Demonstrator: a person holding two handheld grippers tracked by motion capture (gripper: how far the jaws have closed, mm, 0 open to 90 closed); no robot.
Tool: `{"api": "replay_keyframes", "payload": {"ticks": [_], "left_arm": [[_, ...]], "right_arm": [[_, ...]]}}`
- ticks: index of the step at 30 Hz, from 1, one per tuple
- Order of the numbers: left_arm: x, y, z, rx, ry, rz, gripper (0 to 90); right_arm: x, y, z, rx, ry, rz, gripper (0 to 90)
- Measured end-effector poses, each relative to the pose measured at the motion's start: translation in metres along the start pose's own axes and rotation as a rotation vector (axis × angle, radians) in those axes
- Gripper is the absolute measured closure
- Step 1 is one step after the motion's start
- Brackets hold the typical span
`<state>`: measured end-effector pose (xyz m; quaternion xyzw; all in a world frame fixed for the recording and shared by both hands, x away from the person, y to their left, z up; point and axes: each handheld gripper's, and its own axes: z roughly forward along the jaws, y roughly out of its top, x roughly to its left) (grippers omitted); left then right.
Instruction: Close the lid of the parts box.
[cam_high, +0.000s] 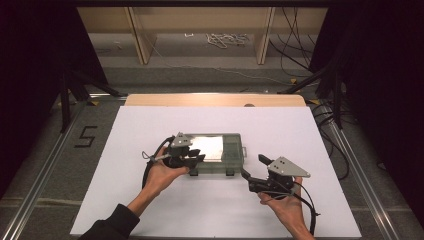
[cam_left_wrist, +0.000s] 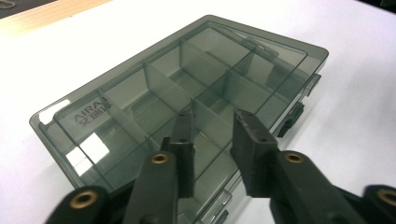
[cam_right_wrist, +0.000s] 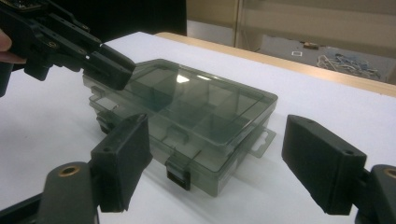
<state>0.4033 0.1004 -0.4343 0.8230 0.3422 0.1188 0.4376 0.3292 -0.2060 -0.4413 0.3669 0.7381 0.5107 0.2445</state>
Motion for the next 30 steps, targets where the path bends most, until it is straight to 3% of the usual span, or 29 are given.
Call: {"api": "replay_keyframes", "payload": {"ticks": [1,5,9,18,21,30], "left_arm": [[-0.001,0.000,0.000,-0.016,0.014,-0.009,66.6],[0.000,0.002,-0.005,-0.043,0.007,-0.018,60.7],[-0.001,0.004,-0.010,-0.088,0.007,-0.055,53.2],[-0.004,0.003,-0.032,-0.180,-0.013,-0.041,37.9],[-0.004,0.000,-0.040,-0.223,-0.016,-0.055,33.1],[-0.004,-0.014,-0.060,-0.285,-0.013,-0.031,26.1]], "right_arm": [[0.000,0.000,0.000,0.000,0.001,-0.001,24.2],[0.001,-0.001,0.003,-0.023,0.014,0.001,24.1],[0.001,0.000,0.000,0.000,0.003,0.002,24.1],[0.003,0.001,0.002,-0.029,0.000,-0.004,17.5],[0.004,0.002,0.000,-0.027,0.001,-0.013,16.4],[0.006,0.002,-0.003,-0.049,0.014,-0.012,16.2]]}}
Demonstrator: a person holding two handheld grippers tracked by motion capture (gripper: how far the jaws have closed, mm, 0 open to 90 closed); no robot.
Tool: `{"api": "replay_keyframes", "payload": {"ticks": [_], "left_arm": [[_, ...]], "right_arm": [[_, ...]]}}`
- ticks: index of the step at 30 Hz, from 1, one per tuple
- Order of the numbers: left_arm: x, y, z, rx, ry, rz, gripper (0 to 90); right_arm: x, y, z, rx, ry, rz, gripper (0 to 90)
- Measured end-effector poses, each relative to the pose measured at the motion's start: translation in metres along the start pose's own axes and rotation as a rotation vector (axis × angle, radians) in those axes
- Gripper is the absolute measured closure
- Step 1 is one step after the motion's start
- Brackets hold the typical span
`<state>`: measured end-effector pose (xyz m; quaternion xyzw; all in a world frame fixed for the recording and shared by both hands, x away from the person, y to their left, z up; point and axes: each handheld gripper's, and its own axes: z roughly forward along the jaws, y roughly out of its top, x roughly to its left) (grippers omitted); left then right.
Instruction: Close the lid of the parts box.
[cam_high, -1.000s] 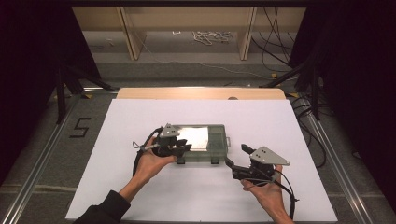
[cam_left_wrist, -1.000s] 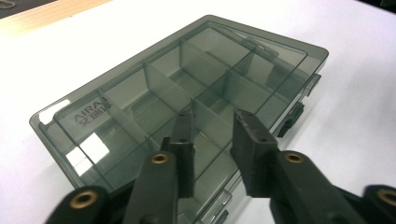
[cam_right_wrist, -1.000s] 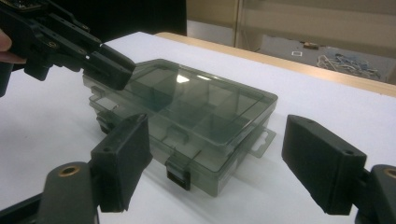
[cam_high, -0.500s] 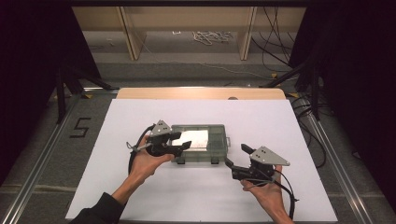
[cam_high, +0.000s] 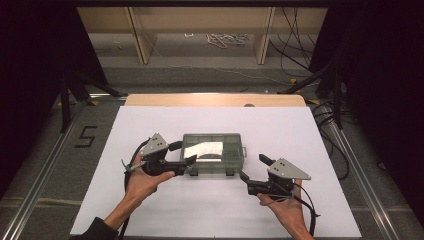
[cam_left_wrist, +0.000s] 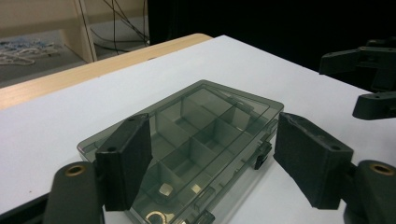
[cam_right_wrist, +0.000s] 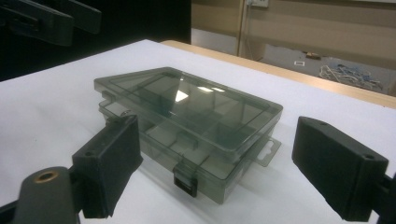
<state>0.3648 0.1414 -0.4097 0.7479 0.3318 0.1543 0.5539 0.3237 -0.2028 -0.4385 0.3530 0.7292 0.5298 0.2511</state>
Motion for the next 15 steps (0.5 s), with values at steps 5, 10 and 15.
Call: {"api": "replay_keyframes", "payload": {"ticks": [5,10,15], "left_arm": [[-0.005,-0.004,-0.008,-0.026,-0.011,0.019,23.7],[-0.011,-0.008,-0.014,-0.017,-0.012,0.048,22.1],[-0.016,-0.014,-0.018,-0.025,-0.014,0.054,21.6]], "right_arm": [[0.000,0.000,-0.003,0.001,-0.001,-0.001,16.2],[0.001,0.000,-0.004,-0.026,0.010,0.002,16.2],[0.001,0.000,-0.007,-0.011,0.010,-0.001,16.2]]}}
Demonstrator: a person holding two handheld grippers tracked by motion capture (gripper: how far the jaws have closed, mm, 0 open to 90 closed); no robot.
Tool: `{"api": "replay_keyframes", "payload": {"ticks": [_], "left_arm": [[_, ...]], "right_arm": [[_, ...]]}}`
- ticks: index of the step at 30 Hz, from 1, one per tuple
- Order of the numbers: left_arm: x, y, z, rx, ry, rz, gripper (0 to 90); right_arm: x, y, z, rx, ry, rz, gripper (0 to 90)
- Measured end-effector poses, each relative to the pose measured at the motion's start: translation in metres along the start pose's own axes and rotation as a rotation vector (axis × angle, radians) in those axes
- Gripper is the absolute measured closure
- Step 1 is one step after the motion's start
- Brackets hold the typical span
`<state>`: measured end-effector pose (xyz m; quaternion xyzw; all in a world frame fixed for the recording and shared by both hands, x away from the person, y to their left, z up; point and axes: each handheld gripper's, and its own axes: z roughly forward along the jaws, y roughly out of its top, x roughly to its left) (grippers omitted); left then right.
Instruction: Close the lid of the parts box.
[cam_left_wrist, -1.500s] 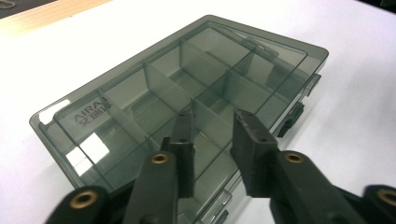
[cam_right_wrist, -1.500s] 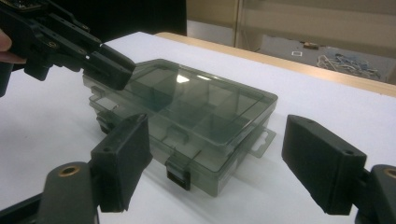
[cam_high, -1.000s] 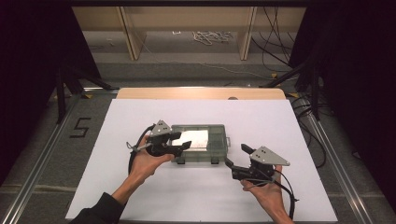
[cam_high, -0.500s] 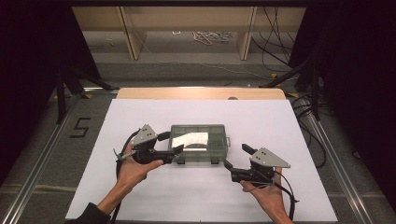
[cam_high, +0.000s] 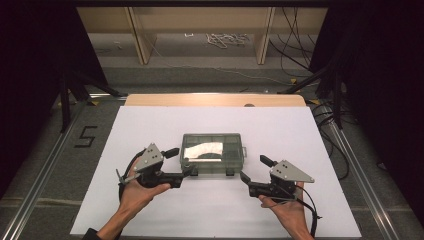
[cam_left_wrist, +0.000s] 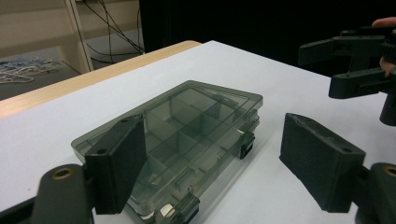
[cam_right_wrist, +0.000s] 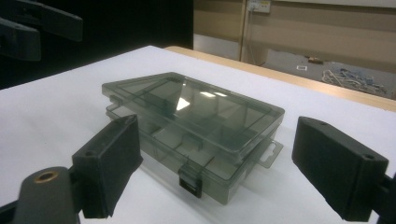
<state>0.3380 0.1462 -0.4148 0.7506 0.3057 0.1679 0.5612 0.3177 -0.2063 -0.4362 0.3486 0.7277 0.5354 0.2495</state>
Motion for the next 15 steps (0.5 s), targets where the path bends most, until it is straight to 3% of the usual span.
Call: {"api": "replay_keyframes", "payload": {"ticks": [4,5,8,9,15], "left_arm": [[-0.002,-0.003,-0.006,-0.010,0.010,-0.002,21.2],[-0.002,-0.003,-0.008,-0.014,0.005,0.016,21.3],[-0.003,-0.005,-0.014,-0.034,0.009,0.011,21.2],[-0.004,-0.006,-0.016,-0.039,0.013,-0.010,21.1],[-0.004,-0.012,-0.022,-0.042,0.021,0.005,20.8]], "right_arm": [[0.000,0.000,-0.001,-0.008,-0.003,-0.001,16.2],[0.001,0.000,-0.002,-0.008,-0.005,0.001,16.2],[0.001,-0.001,-0.003,-0.009,-0.003,0.003,16.2],[0.001,-0.001,-0.004,-0.012,0.003,0.003,16.2],[0.002,-0.001,-0.007,-0.011,0.000,0.006,16.2]]}}
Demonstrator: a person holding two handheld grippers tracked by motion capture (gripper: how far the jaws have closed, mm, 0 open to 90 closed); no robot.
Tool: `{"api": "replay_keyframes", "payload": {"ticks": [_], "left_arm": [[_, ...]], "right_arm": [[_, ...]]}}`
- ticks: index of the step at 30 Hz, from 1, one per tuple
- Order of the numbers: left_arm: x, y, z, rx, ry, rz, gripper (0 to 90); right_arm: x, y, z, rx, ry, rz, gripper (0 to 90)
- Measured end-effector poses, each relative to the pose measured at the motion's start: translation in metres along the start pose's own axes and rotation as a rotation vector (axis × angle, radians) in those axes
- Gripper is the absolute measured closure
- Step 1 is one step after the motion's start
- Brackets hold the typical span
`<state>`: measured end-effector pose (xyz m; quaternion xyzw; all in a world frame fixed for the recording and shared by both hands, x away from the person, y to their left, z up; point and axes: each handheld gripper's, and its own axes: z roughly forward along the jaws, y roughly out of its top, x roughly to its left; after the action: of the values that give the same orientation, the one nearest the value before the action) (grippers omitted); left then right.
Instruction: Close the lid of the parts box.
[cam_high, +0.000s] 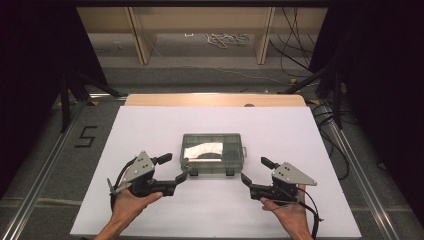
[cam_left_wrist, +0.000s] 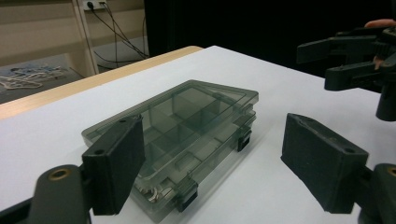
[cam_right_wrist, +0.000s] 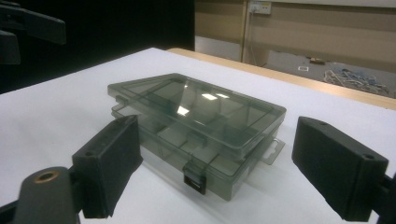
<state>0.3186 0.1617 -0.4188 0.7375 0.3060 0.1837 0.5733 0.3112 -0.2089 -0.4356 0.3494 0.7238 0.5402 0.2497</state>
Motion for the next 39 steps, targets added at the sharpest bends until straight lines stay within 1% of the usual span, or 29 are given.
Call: {"api": "replay_keyframes", "payload": {"ticks": [1,2,3,4,5,6,7,8,9,11,13,14,15,17,18,19,20,21,23,24,25,26,27,28,31,33,35,36,39], "left_arm": [[0.000,-0.001,-0.001,0.004,-0.002,0.002,20.8],[0.000,-0.001,-0.002,0.002,-0.004,0.009,20.7],[0.000,-0.002,-0.003,-0.003,-0.008,0.007,20.6],[-0.001,-0.002,-0.005,-0.001,0.002,0.007,20.6],[-0.001,-0.002,-0.005,-0.004,0.004,0.010,20.6],[-0.001,-0.003,-0.006,-0.014,0.004,0.012,20.6],[-0.001,-0.003,-0.008,-0.011,0.013,0.007,20.6],[-0.001,-0.003,-0.008,-0.021,0.006,-0.001,20.6],[-0.001,-0.003,-0.009,-0.020,0.019,-0.001,20.6],[-0.001,-0.004,-0.011,-0.023,0.015,-0.001,20.6],[-0.004,-0.006,-0.012,-0.021,0.018,-0.010,20.6],[-0.004,-0.006,-0.012,-0.020,0.017,-0.003,20.6],[-0.004,-0.007,-0.012,-0.021,0.018,0.000,20.6],[-0.005,-0.007,-0.012,-0.022,0.023,-0.003,20.6],[-0.006,-0.008,-0.013,-0.024,0.028,-0.016,20.6],[-0.005,-0.009,-0.012,-0.037,0.019,-0.017,20.6],[-0.005,-0.009,-0.012,-0.034,0.018,-0.001,20.6],[-0.006,-0.009,-0.013,-0.024,0.024,-0.001,20.6],[-0.008,-0.010,-0.012,-0.019,0.023,-0.009,20.7],[-0.007,-0.010,-0.012,-0.014,0.018,0.011,20.7],[-0.008,-0.010,-0.011,-0.022,0.011,0.009,20.6],[-0.009,-0.010,-0.012,-0.016,0.019,-0.003,20.6],[-0.009,-0.010,-0.012,-0.017,0.019,-0.004,20.6],[-0.008,-0.010,-0.012,-0.017,0.019,0.008,20.6],[-0.008,-0.010,-0.012,-0.017,0.022,0.008,20.6],[-0.007,-0.010,-0.012,-0.017,0.021,0.009,20.6],[-0.007,-0.010,-0.012,-0.020,0.023,0.015,20.6],[-0.008,-0.010,-0.012,-0.022,0.024,0.010,20.6],[-0.007,-0.009,-0.012,-0.023,0.025,0.010,20.6]], "right_arm": [[0.000,0.000,-0.001,0.000,0.004,-0.002,16.2],[0.000,0.000,-0.001,-0.007,-0.001,-0.002,16.2],[0.000,0.000,-0.002,-0.004,0.005,0.000,16.2],[0.000,-0.001,-0.002,-0.013,0.009,-0.001,16.2],[0.001,0.000,-0.003,-0.009,0.003,0.000,16.2],[0.001,-0.001,-0.003,-0.012,0.006,0.000,16.3],[0.000,-0.001,-0.004,-0.016,0.004,-0.001,16.2],[0.001,-0.001,-0.004,-0.022,0.010,0.002,16.2],[0.001,-0.001,-0.005,-0.016,0.004,0.003,16.2],[0.002,-0.002,-0.007,-0.017,0.006,0.001,16.2],[0.002,-0.002,-0.008,-0.018,0.013,0.002,16.2],[0.003,-0.003,-0.008,-0.031,0.014,0.005,16.2],[0.003,-0.003,-0.010,-0.033,0.008,0.003,16.2],[0.003,-0.003,-0.012,-0.033,0.011,0.005,16.2],[0.004,-0.003,-0.013,-0.031,0.010,0.004,16.2],[0.004,-0.003,-0.014,-0.034,0.011,0.007,16.2],[0.004,-0.004,-0.015,-0.043,0.015,0.005,16.2],[0.004,-0.004,-0.017,-0.035,0.008,0.002,16.2],[0.004,-0.004,-0.018,-0.044,0.006,0.004,16.2],[0.004,-0.004,-0.018,-0.054,0.011,0.005,16.2],[0.003,-0.005,-0.019,-0.047,0.009,0.002,16.2],[0.003,-0.004,-0.020,-0.040,0.008,0.001,16.2],[0.003,-0.005,-0.020,-0.038,0.007,0.001,16.2],[0.003,-0.005,-0.020,-0.038,0.006,0.002,16.2],[0.003,-0.005,-0.018,-0.050,0.008,0.001,16.2],[0.003,-0.005,-0.019,-0.037,0.008,-0.001,16.2],[0.003,-0.005,-0.018,-0.044,0.011,-0.003,16.2],[0.003,-0.005,-0.019,-0.034,0.011,-0.003,16.2],[0.003,-0.005,-0.019,-0.035,0.008,-0.003,16.2]]}}
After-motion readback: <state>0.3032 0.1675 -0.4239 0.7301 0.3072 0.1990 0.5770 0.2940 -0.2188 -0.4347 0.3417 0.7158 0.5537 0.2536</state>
